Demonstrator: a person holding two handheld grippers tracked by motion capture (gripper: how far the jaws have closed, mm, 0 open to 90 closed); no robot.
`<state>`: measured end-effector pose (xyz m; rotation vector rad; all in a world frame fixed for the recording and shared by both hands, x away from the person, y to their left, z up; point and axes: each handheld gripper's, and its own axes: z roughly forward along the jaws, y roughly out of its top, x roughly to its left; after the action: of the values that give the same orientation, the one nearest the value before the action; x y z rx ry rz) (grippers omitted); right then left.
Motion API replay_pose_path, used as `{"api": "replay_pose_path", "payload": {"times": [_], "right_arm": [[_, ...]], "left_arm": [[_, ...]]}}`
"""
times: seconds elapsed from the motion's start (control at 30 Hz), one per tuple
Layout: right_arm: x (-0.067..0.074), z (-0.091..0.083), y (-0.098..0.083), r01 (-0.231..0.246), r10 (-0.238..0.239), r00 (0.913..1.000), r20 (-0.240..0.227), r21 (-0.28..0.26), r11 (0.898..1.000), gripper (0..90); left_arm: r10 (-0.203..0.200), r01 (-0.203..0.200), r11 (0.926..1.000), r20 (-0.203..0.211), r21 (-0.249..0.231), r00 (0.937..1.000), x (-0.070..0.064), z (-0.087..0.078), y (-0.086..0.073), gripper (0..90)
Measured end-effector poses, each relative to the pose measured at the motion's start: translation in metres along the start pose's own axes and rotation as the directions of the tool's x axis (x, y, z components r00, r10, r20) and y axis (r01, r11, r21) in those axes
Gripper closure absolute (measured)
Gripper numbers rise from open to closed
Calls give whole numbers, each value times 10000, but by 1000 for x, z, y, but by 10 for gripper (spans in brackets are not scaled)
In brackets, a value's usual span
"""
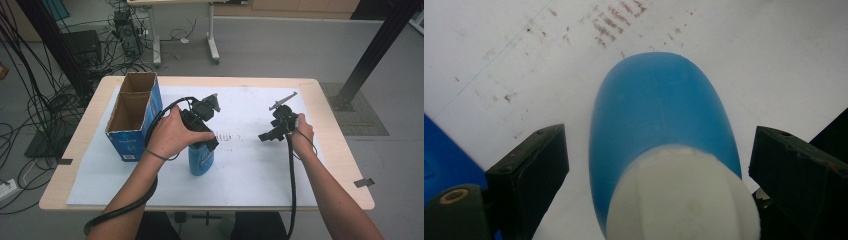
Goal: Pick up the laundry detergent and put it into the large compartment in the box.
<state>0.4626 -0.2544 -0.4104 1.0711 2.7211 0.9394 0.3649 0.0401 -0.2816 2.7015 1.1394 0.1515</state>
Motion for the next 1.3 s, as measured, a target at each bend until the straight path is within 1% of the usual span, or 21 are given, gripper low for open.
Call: {"api": "replay_pose_path", "payload": {"times": [0.1,0.37,0.5,0.53,0.7,0.77,0.83,1.03,1.07,1.23,1.3], "right_arm": [[0,0,0,18,-18,10000,9,-28,10000,37],[0,-2,0,60,-60,10000,49,-19,10000,38],[0,-1,0,55,-55,10000,48,-19,10000,38],[1,-1,0,66,-66,10000,36,20,10000,38],[1,-2,1,87,-87,10000,43,-5,10000,38],[1,-1,1,98,-99,9999,42,10,10000,38],[1,-2,1,93,-93,9999,49,-6,10000,38],[1,-2,1,81,-81,9999,61,-1,10000,38],[1,-2,1,94,-94,9999,73,-3,10000,38],[1,-3,1,71,-72,9999,104,33,10000,38],[1,-3,1,86,-86,9999,91,-6,10000,38]], "left_arm": [[-18,18,10000,-15,65,10000,0,4,0,95],[-81,81,9999,-31,74,10000,0,6,-1,94],[-62,61,10000,51,66,10000,0,6,-1,94],[-118,118,9999,97,27,9999,0,6,-2,94],[-138,138,9999,64,7,9999,0,6,-2,94],[-98,98,9999,-6,111,10000,0,6,-2,94],[-117,117,9999,49,84,9999,0,6,-2,94],[-101,101,9999,37,66,9999,0,5,-2,94],[-146,146,9999,43,19,9999,0,4,-2,95],[-68,68,10000,48,59,10000,-1,4,-2,95],[-129,129,9999,52,23,9999,-1,5,-2,95]]}}
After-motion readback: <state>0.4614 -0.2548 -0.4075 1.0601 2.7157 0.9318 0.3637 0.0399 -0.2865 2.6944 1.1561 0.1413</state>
